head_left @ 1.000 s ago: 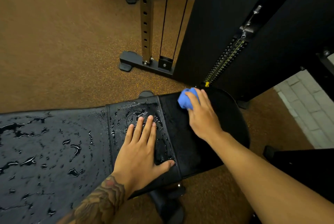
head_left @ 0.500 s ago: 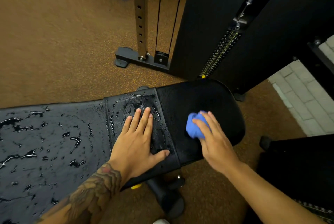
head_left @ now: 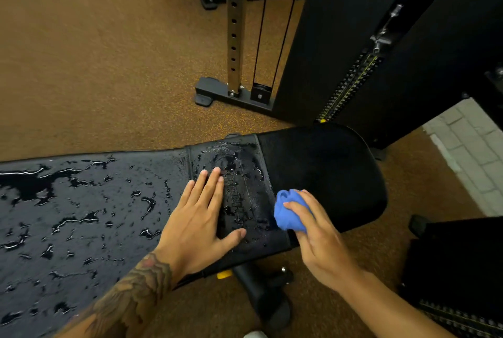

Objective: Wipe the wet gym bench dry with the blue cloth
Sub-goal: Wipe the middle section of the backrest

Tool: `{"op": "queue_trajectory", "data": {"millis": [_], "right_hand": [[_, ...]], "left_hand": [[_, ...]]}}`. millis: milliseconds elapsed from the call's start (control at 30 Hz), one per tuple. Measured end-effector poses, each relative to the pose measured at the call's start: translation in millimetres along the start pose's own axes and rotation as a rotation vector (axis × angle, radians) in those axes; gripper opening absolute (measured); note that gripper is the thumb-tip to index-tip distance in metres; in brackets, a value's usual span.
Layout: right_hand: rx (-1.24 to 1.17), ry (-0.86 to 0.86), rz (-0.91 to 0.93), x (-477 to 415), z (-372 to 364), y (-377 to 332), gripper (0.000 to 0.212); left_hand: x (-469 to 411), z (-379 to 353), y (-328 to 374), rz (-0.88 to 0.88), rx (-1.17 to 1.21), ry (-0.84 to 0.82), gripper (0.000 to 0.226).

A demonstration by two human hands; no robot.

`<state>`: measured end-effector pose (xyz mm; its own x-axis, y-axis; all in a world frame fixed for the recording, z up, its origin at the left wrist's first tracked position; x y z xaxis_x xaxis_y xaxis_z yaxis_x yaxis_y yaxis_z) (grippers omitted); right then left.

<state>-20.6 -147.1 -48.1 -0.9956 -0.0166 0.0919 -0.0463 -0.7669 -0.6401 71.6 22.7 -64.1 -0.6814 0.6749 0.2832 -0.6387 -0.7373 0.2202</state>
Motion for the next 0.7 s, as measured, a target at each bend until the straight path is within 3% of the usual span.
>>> {"op": "queue_trajectory", "data": {"millis": [167,300,433,500,600,700], "right_hand": [[0.159,-0.097,0.131,-26,-47,-54,0.051],[0.316,-0.165,0.09,-29,-69,-52,0.059],[0.161,-0.252,0.141,-25,-58,-55,0.079],[0.039,-0.19,0.116,-21,-34,-47,0.088],[-0.002,-0.088,0.052,-12,-2,-23,0.084],[0.123,-0.118,0.038,-1,1,-6,0.08]], "left_hand": [[15,-1,-2,-0.011,0.023,0.029,0.103],[24,-7,0,-0.032,0.0,0.028,0.102],[32,1,17,-0.068,0.046,0.097,0.096],[32,8,38,-0.118,0.08,0.151,0.087],[24,2,78,-0.201,0.019,0.144,0.075],[7,-12,94,-0.143,-0.089,0.083,0.058]]}}
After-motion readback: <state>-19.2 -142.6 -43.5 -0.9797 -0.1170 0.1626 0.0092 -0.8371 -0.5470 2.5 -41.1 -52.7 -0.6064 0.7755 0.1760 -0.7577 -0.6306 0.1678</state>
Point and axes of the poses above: each hand's wrist, its own x-axis away from the middle knuckle, its own z-axis out of the back of the hand, y = z × x, the point moved 10 cm from there along -x, towards the middle knuckle, and after that the axes turned 10 degrees about -y, right-handed, at the moved point
